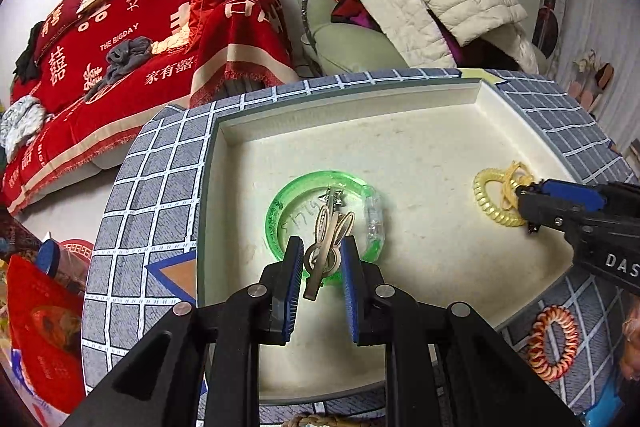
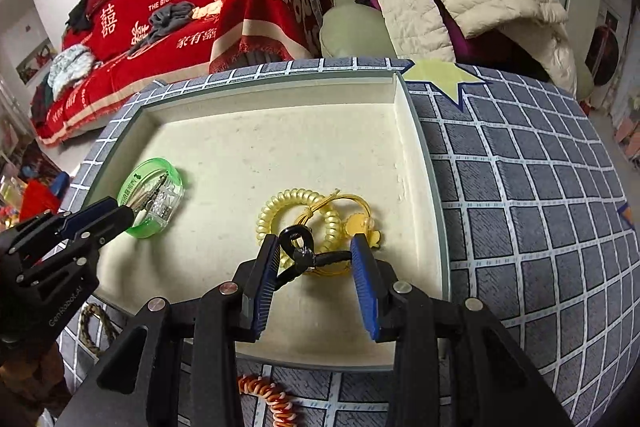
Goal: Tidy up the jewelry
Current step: 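Carry the beige clips over the green bangle while the right tool carries the claw clip over the coil, then open both tools to drop the clips into the bangle and onto the coil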
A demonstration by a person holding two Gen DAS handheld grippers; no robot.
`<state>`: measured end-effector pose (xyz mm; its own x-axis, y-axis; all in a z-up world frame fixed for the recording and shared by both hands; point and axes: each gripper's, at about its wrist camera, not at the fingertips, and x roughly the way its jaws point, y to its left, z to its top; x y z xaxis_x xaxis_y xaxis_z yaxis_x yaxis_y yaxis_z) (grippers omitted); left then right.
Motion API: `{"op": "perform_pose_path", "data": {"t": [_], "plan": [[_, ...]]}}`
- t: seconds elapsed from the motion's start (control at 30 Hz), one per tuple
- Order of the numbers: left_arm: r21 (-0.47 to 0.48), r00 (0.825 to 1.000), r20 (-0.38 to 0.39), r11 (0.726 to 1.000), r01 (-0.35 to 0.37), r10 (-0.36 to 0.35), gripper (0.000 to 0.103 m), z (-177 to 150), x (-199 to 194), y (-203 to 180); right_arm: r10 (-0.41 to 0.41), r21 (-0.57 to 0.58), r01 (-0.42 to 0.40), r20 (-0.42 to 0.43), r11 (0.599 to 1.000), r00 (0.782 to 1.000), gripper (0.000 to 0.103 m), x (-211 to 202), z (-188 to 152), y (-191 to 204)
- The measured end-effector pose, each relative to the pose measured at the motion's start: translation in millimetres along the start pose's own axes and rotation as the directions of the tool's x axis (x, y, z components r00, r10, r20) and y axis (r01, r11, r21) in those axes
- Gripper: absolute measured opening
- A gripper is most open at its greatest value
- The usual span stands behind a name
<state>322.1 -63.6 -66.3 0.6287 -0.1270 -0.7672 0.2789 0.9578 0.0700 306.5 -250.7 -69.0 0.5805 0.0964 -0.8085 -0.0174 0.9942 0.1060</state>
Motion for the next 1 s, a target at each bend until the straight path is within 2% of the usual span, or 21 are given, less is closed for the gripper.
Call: {"op": "perform_pose_path", "data": {"t": [0.1,0.2,0.33,0.53,1.0], "plan": [[-0.003,1.0,-0.005,1.0,-0.007,0.007,0.04,0,2,2,-0.009,-0.015,0.009,-0.001,1.0,1.0,0.044,-1,-1,2],[-0.006,1.0,0.0,1.0,-0.025,0.025,0.041,0,1,2,0.004,0.003,-0.004,-0.008,1.0,1.0,0.064,-1,-1,0],[-0.018,1.0,0.015,0.999,-0.026,0.026,0.041,-1,-6,4,0.057,0.051,-0.058,0.023,0.997,0.998,0.072,-12,-1,-5],[-0.019,0.999,0.044,0.999,-0.027,0.028,0.041,3,-16,5,0.074,0.058,-0.078,0.061,0.995,0.995,0.076,-30,-1,-4],[-0.024,1.0,-0.011,0.999,-0.021,0.02,0.041,2,-5,4,0.084,0.097,-0.091,0.071,0.991,0.994,0.076,-47,-5,-10]]}}
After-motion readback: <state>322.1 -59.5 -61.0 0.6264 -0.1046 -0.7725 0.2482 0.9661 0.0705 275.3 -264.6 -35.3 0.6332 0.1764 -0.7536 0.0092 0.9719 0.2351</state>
